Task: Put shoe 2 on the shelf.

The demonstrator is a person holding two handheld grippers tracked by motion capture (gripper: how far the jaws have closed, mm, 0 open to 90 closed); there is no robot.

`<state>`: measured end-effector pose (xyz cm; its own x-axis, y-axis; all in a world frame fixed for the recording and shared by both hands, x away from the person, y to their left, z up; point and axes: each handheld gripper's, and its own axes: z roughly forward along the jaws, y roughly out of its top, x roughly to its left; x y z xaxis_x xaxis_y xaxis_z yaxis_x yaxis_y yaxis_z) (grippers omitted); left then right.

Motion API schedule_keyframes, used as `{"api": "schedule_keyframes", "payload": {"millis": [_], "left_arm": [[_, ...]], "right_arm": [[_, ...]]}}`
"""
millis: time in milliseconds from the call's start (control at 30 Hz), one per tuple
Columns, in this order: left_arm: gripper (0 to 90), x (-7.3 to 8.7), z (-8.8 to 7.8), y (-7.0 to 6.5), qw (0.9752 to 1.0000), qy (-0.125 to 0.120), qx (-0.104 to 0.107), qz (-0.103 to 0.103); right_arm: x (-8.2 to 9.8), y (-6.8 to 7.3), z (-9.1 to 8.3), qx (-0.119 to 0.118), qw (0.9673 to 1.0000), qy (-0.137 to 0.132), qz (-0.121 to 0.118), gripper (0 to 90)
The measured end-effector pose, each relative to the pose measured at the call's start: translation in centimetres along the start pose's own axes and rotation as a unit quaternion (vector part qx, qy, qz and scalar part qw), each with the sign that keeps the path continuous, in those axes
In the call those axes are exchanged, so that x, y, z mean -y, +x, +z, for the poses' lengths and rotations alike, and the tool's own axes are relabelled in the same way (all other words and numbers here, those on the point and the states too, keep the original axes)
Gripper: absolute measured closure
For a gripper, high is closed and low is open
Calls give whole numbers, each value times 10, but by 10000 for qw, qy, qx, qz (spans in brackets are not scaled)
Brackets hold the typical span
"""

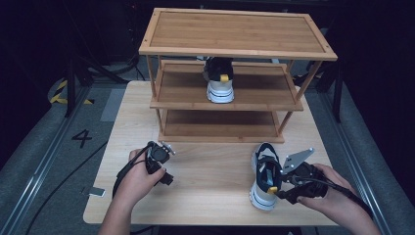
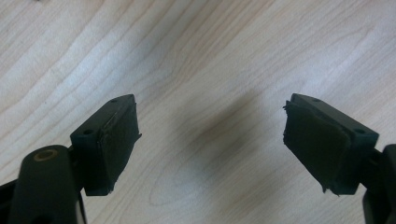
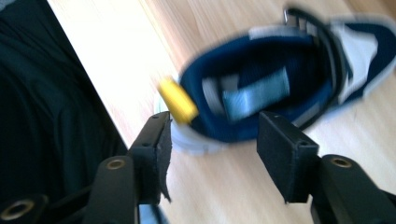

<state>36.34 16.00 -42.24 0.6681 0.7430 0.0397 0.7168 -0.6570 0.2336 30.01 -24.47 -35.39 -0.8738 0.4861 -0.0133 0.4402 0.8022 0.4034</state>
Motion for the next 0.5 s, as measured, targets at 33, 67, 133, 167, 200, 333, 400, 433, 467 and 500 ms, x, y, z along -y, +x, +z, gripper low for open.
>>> {"api": "schedule_keyframes", "payload": {"millis": [33, 67, 133, 167, 200, 333, 400, 433, 467, 500], "left_arm": [[183, 2, 0, 0, 10000, 20, -8, -25], [183, 4, 0, 0, 10000, 29, -17, -33], [183, 7, 0, 1, 10000, 30, -59, -38], [184, 9, 0, 1, 9999, 70, -59, -58], [184, 10, 0, 1, 9999, 45, -62, -109], [183, 14, -1, 2, 10000, 48, 28, 65], [181, 16, -1, 2, 9999, 63, -1, 129], [182, 16, 1, 2, 9999, 61, -1, 116], [181, 17, 1, 2, 9998, 88, -45, 155], [182, 18, 1, 2, 9998, 85, -44, 162]], "right_arm": [[-2, 1, 2, -28, 10000, -32, -61, 458], [-5, 2, 4, -91, 9999, -34, -113, 458], [-9, 2, 11, -140, 9997, 29, -215, 458], [-11, 1, 15, -160, 9996, 58, -225, 458], [-12, 0, 19, -212, 9995, 95, -236, 458], [-14, -4, 36, -419, 9986, 270, -200, 471], [-15, -6, 43, -488, 9980, 359, -205, 479], [-16, -6, 46, -507, 9977, 404, -202, 487], [-16, -6, 48, -529, 9974, 446, -200, 493], [-16, -6, 51, -556, 9970, 493, -202, 495]]}}
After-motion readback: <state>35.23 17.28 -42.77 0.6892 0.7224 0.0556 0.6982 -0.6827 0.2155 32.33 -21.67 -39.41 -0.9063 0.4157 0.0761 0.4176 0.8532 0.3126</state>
